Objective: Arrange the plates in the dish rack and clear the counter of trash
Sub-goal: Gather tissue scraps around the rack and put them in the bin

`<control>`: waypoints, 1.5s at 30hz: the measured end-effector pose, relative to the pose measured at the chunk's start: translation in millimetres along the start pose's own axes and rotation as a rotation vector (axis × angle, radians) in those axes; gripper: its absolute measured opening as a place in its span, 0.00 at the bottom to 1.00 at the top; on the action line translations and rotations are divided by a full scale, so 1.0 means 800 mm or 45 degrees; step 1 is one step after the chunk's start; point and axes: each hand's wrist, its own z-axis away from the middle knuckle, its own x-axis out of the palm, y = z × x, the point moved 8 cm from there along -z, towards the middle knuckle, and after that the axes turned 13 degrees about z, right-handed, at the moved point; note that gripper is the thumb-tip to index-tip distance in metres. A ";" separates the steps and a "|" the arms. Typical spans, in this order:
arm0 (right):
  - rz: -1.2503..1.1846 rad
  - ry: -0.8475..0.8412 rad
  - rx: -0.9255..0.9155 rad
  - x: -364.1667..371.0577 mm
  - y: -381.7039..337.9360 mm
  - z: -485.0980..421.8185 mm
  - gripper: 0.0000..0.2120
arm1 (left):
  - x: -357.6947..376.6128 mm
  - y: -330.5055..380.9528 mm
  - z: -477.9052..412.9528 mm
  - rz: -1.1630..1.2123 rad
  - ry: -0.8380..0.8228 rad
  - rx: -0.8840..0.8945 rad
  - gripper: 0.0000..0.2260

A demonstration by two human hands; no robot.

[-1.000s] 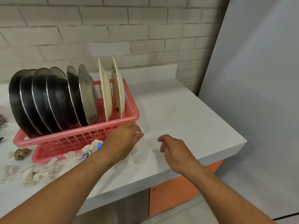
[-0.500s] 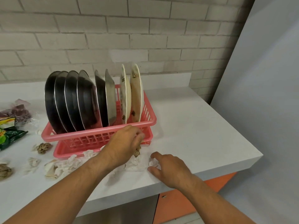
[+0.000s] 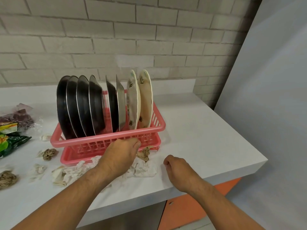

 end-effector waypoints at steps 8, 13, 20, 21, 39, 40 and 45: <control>0.042 0.219 0.035 -0.016 -0.059 0.017 0.18 | -0.011 -0.012 0.017 0.149 0.006 0.135 0.09; 0.182 0.324 0.012 -0.036 -0.102 0.031 0.22 | -0.024 -0.037 0.039 0.242 0.048 0.162 0.23; 0.117 0.425 0.061 -0.042 -0.133 0.074 0.23 | -0.036 -0.047 0.076 0.344 -0.042 0.177 0.23; 0.100 0.436 0.067 -0.042 -0.136 0.081 0.24 | -0.040 -0.047 0.082 0.336 -0.038 0.171 0.24; -0.035 0.286 0.020 0.117 -0.176 0.238 0.24 | 0.001 -0.075 0.278 0.100 -0.296 0.241 0.25; -0.031 0.272 0.020 0.129 -0.180 0.238 0.24 | 0.009 -0.086 0.283 0.068 -0.317 0.238 0.25; 0.132 0.045 -0.035 0.233 -0.203 0.218 0.22 | 0.055 -0.162 0.315 -0.133 -0.426 0.199 0.24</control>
